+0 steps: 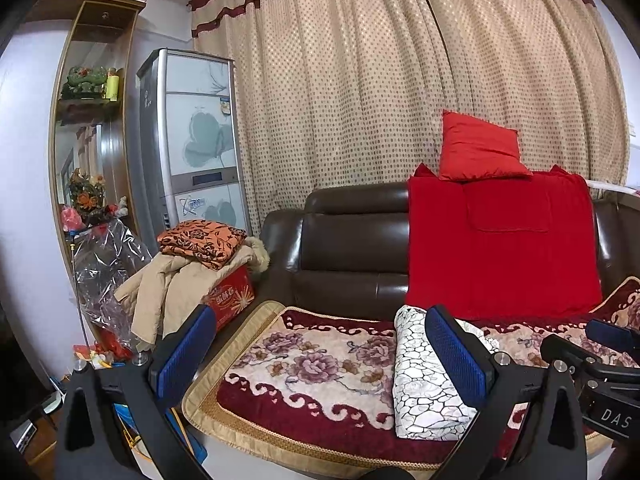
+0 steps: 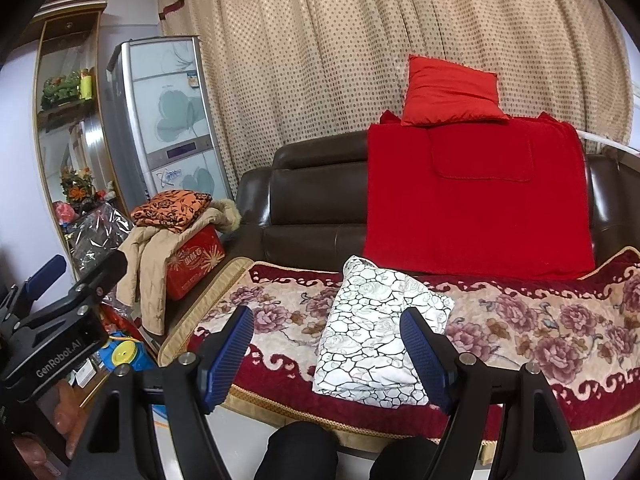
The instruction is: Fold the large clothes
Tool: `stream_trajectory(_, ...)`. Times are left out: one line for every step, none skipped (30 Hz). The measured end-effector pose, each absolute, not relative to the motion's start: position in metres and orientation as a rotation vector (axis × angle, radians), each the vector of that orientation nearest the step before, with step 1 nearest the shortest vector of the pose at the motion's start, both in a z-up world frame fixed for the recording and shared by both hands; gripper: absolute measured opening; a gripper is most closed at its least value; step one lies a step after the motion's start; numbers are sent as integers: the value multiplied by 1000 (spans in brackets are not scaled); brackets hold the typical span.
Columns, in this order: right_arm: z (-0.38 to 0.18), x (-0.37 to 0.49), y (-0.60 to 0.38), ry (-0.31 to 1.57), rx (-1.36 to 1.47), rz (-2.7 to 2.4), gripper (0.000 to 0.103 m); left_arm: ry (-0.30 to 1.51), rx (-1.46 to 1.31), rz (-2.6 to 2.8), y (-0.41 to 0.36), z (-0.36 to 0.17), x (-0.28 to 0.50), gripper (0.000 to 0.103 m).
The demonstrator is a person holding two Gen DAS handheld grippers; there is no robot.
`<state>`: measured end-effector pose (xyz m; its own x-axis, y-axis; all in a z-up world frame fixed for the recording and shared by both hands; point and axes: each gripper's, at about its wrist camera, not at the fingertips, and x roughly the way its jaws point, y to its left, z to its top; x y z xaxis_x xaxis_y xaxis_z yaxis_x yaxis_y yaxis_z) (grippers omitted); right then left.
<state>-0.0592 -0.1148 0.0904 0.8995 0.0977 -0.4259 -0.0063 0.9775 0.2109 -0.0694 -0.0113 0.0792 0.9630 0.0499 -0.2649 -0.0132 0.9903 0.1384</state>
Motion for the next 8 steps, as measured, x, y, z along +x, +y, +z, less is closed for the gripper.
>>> stream_trajectory(90, -56, -116, 453, 207, 52, 79, 275, 137, 29, -12, 79, -66, 103)
stream_trajectory(89, -52, -117, 457, 208, 51, 79, 278, 139, 29, -14, 78, -62, 103)
stream_trajectory(88, -46, -118, 463, 212, 52, 79, 282, 141, 29, -15, 77, -57, 103)
stream_trajectory(87, -42, -119, 468, 214, 53, 79, 286, 142, 27, -17, 76, -53, 103)
stream_trajectory(86, -37, -120, 471, 216, 52, 79, 291, 147, 14, -19, 73, -47, 103)
stream_trajectory(83, -29, -122, 480, 218, 50, 79, 295, 153, 5, -21, 72, -41, 103)
stream_trajectory(80, -22, -124, 488, 220, 50, 79, 306, 157, -6, -25, 68, -32, 103)
stream_trajectory(77, -15, -127, 496, 224, 47, 79, 315, 155, -11, -27, 65, -25, 103)
